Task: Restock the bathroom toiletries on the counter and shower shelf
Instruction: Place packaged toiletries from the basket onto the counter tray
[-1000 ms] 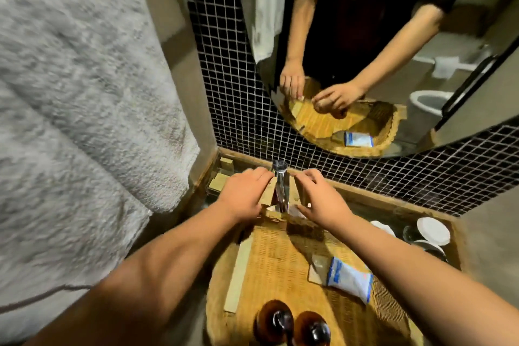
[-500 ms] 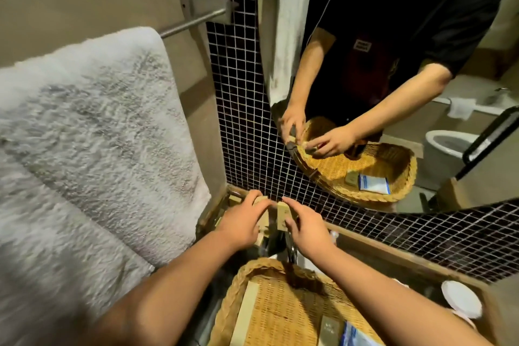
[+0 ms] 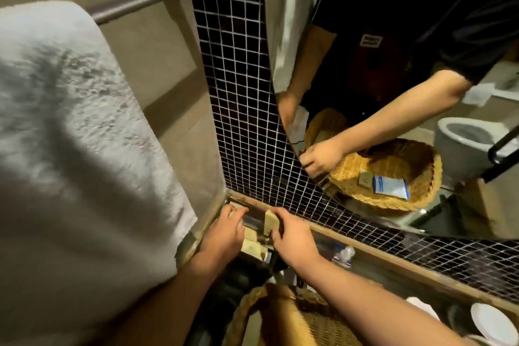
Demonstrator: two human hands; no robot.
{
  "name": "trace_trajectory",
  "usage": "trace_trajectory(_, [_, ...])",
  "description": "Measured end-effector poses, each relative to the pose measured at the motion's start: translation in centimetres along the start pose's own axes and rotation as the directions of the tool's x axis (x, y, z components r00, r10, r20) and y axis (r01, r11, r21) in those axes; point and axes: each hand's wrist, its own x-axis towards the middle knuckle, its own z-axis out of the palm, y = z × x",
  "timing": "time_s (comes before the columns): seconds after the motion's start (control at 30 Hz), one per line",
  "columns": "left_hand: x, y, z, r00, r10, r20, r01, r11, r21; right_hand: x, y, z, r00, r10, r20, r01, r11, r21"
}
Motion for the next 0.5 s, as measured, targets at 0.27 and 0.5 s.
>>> trace_trajectory(0.27, [3.2,-1.8,1.1,0.999,-0.033,-0.019,0.035,0.994,0.108,3.8,0.9,2.5,0.982,-0.071,0.174,0.099,0.983,-0.156])
trace_trajectory(0.5, [4.8,-2.0,2.7,0.995,-0.095,-0.002,0.095,0.992,0.084,5.4,1.5,4.4,0.963,-0.045,0.264,0.119,0.955,-0.271])
